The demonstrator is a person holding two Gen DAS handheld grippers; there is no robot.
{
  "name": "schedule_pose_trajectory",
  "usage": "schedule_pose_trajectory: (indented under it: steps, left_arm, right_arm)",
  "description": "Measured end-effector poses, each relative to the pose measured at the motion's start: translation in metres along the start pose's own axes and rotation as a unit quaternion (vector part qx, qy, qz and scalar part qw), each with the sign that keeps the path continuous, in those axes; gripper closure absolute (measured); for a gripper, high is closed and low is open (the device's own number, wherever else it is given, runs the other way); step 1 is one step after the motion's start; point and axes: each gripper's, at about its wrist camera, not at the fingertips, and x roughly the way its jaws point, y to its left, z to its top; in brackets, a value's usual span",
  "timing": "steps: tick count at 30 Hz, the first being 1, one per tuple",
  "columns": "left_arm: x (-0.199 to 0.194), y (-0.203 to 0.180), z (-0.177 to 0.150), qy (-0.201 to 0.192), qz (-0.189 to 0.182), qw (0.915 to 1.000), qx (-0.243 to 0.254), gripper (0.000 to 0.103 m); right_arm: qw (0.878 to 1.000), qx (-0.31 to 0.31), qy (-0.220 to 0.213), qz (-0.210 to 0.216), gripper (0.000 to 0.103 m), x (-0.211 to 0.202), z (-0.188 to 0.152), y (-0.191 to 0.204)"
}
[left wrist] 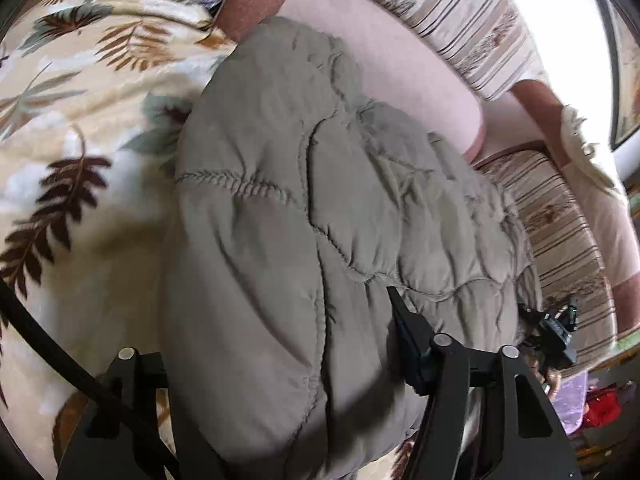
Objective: Fold large clothes
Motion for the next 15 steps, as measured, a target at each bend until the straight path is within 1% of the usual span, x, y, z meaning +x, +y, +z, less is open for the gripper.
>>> schedule_pose_trajectory:
  steps: [1, 2, 3, 4, 5, 7, 11, 13, 15]
  left_arm:
    - [0.007, 0.003, 0.000, 0.005, 0.016, 0.9999, -0.004, 0.030]
    - [0.011, 0.007, -0.001, 0.007, 0.022, 0.9996, -0.018, 0.026]
    - [0.011, 0.010, -0.002, 0.006, 0.019, 0.9992, -0.034, 0.025]
    - [0.008, 0.011, -0.003, 0.004, 0.018, 0.9990, -0.040, 0.025]
    - [0.004, 0.009, -0.003, -0.001, 0.019, 0.9990, -0.040, 0.025]
    - [-0.010, 0.005, -0.005, -0.009, 0.027, 0.9993, -0.025, 0.025]
    - [-0.044, 0.004, -0.009, -0.038, 0.043, 0.9984, -0.003, 0.025]
    - [-0.064, 0.005, -0.012, -0.060, 0.058, 0.9965, 0.005, 0.025]
    - [-0.079, 0.006, -0.012, -0.081, 0.083, 0.9933, 0.007, 0.025]
  right_arm:
    - [1.000, -0.005, 0.007, -0.015, 0.047, 0.005, -0.001, -0.001]
    - [0.999, -0.008, 0.017, -0.039, 0.037, 0.014, -0.002, -0.004]
    - [0.998, -0.005, 0.022, -0.053, 0.028, 0.017, -0.004, -0.008]
    - [0.998, 0.004, 0.021, -0.065, 0.025, 0.019, -0.006, -0.012]
    - [0.997, 0.013, 0.018, -0.067, 0.023, 0.017, -0.009, -0.014]
    - [0.997, 0.018, 0.005, -0.069, 0.023, 0.004, -0.016, -0.014]
    - [0.994, -0.030, -0.013, -0.101, 0.022, -0.025, -0.023, -0.002]
    - [0.988, -0.064, -0.035, -0.133, 0.020, -0.042, -0.030, 0.007]
    - [0.979, -0.097, -0.057, -0.171, 0.020, -0.055, -0.034, 0.016]
